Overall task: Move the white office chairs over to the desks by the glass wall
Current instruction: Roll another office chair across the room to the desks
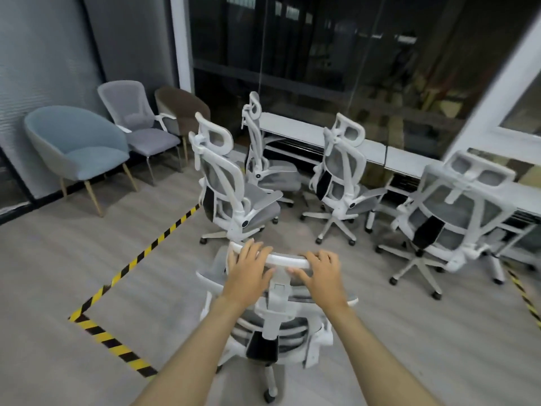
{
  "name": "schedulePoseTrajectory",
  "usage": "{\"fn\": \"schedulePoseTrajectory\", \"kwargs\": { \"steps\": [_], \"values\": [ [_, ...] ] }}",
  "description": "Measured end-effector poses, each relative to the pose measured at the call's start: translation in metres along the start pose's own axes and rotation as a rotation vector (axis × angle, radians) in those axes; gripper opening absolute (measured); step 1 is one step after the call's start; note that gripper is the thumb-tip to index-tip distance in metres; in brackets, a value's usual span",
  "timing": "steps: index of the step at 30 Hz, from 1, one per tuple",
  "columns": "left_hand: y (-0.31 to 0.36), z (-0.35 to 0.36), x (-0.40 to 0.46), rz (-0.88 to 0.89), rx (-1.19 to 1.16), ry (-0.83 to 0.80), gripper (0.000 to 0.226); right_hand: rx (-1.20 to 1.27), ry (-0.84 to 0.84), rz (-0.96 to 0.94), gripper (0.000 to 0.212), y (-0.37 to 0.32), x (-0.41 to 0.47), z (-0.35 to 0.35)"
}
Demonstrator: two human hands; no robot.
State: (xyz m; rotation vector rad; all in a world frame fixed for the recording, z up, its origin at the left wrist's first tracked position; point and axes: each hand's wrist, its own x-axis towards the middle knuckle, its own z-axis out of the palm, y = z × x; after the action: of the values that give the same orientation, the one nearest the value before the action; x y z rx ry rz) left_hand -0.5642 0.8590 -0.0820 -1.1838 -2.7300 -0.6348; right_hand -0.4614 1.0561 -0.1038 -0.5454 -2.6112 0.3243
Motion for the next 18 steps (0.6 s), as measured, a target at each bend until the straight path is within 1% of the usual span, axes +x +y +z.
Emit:
{"fn": "schedulePoseTrajectory", "kwargs": {
  "steps": [4,9,14,16,18],
  "values": [
    [0.016,0.024,0.057,0.013,0.001,-0.015,0.054,-0.046,0.065,0.074,0.053,0.033,0.034,0.005],
    [0.030,0.051,0.137,0.025,0.007,-0.047,0.057,-0.010,0.152,0.168,0.042,0.069,0.083,0.017],
    [0.055,0.069,0.200,0.014,-0.023,-0.084,0.074,-0.134,0.078,0.237,0.049,0.101,0.138,0.018],
    [0.062,0.071,0.221,0.037,-0.064,-0.111,0.075,-0.155,0.069,0.258,0.046,0.113,0.160,0.020],
    [0.064,0.074,0.237,0.046,-0.096,-0.152,0.074,-0.171,0.040,0.274,0.048,0.125,0.180,0.023]
  ]
}}
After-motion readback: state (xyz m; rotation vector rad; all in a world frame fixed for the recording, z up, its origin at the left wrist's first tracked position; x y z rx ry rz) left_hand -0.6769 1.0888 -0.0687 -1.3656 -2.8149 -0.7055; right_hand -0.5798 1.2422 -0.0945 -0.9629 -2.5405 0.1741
